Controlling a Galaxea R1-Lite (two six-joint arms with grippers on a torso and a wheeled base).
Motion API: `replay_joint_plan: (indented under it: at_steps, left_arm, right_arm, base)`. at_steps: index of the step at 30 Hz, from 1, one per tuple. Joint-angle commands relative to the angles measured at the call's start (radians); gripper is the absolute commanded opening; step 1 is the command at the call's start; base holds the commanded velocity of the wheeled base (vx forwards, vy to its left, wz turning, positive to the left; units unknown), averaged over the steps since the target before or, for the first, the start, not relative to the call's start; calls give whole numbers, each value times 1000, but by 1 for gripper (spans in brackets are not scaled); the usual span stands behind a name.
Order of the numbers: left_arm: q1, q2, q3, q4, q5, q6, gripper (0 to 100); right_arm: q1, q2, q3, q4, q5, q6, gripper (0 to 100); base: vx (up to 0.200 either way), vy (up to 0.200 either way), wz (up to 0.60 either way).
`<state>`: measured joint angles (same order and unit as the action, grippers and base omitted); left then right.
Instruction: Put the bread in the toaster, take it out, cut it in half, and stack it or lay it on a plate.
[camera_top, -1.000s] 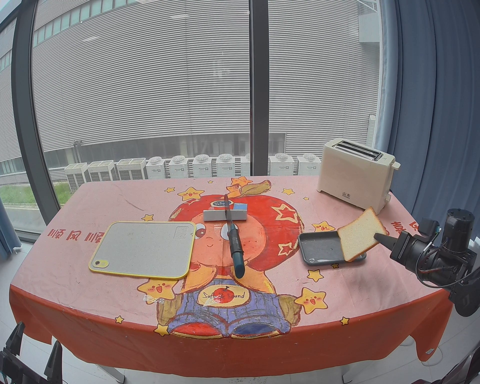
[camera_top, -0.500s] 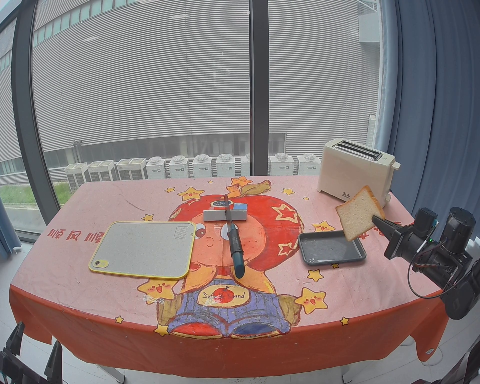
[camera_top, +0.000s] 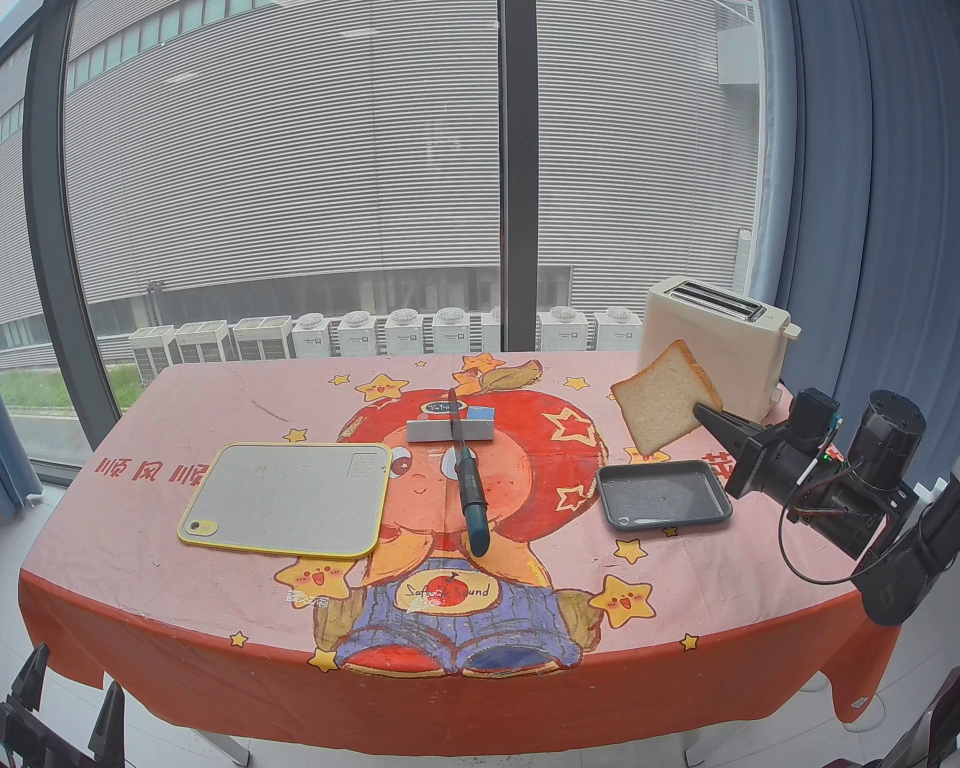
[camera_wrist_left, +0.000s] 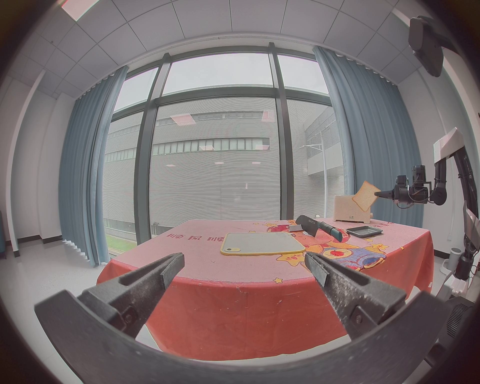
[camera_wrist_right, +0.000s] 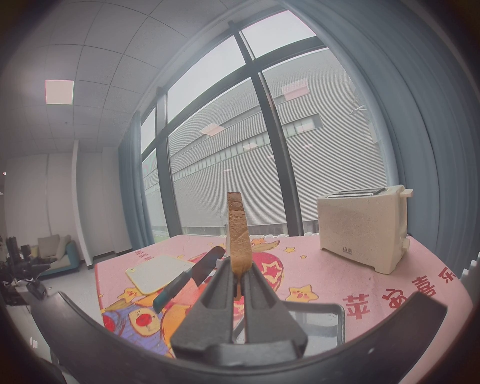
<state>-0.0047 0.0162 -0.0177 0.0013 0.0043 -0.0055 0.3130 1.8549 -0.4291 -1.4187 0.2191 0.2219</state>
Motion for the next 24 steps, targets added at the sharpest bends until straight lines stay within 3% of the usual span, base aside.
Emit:
replay_joint_plan:
  at_steps: [1, 4, 6, 8, 13, 14, 15, 16, 19, 24]
  left_arm:
    - [0, -16, 18, 0, 0, -1, 100]
    - [0, -16, 18, 0, 0, -1, 100]
    - [0, -15, 18, 0, 0, -1, 100]
    - [0, -16, 18, 0, 0, 1, 100]
    - [0, -16, 18, 0, 2, 1, 100]
    - [0, -16, 18, 0, 2, 1, 100]
    - [0, -16, 18, 0, 2, -2, 100]
    - [0, -16, 18, 0, 2, -2, 100]
    - [0, -15, 18, 0, 2, 1, 100]
    - [0, -16, 18, 0, 3, -1, 100]
  right_arm:
    - [77, 20, -59, 3, -103, 31, 0]
    - [141, 29, -114, 3, -222, 83, 0]
    - [149, 26, -103, 4, -239, 103, 0]
    - [144, 18, -36, 3, -202, 80, 0]
    - [80, 12, 69, 1, -95, -75, 0]
    - [80, 12, 69, 1, -95, -75, 0]
    - [61, -5, 95, 1, -46, -99, 0]
    - [57, -14, 107, 1, -26, -104, 0]
    - [44, -34, 121, 1, 6, -101, 0]
    - [54, -71, 132, 3, 20, -122, 0]
  base:
    - [0, 0, 0]
    - [0, 0, 0]
    - [0, 0, 0]
    - [0, 0, 0]
    - [0, 0, 0]
    - [0, 0, 0]
    - [0, 0, 0]
    - [0, 0, 0]
    - [0, 0, 0]
    - [0, 0, 0]
